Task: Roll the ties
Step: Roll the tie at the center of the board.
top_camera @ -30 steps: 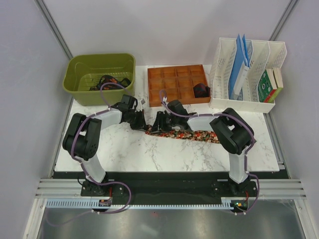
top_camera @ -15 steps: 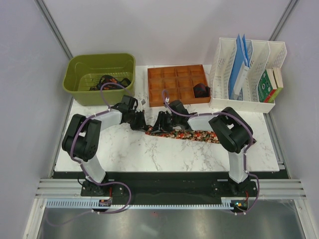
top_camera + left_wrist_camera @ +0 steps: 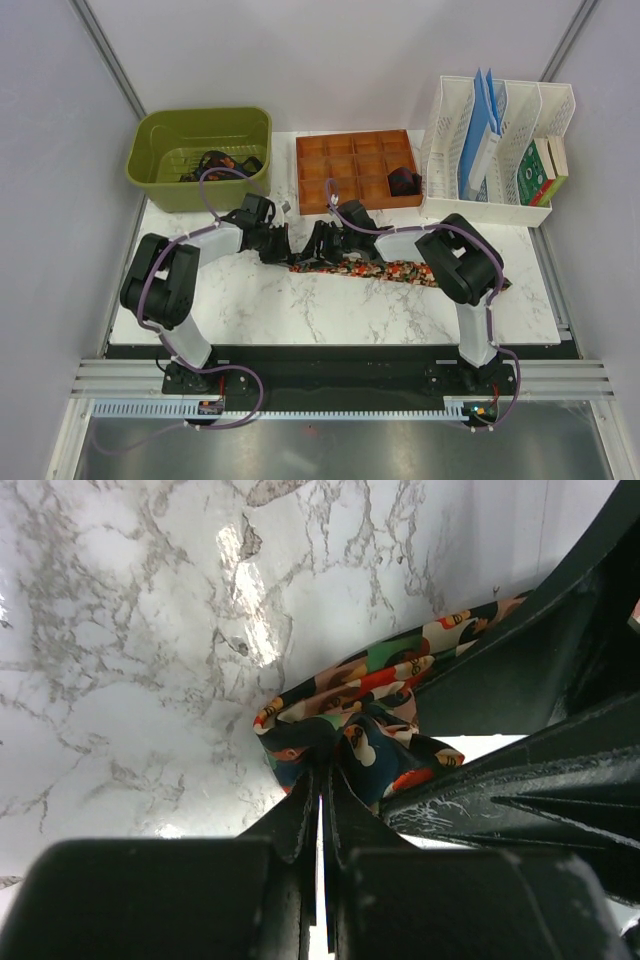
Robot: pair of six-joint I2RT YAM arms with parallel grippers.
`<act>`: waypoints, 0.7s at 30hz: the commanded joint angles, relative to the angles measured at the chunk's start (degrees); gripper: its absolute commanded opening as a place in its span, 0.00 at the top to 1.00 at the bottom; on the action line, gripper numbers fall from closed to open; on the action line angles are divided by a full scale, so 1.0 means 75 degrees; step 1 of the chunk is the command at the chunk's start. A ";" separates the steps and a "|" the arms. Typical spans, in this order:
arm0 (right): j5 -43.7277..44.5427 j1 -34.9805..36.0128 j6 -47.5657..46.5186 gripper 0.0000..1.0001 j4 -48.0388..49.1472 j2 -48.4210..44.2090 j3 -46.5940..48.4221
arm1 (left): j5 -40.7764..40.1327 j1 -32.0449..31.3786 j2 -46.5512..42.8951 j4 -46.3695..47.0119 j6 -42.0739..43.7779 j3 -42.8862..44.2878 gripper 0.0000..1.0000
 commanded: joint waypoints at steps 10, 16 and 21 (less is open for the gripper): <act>0.0212 -0.0050 -0.0391 1.00 0.0143 0.0467 -0.0139 | 0.1011 0.0060 -0.1103 -0.0136 0.0849 -0.0377 0.72; -0.0139 -0.0133 -0.0626 1.00 0.0295 0.0608 -0.0127 | 0.2955 0.1126 -0.2087 -0.0687 0.4030 -0.0319 0.30; -0.0677 -0.0132 -0.0837 1.00 0.0599 0.0806 -0.0139 | 0.3826 0.1432 -0.2710 -0.1354 0.8213 -0.0424 0.00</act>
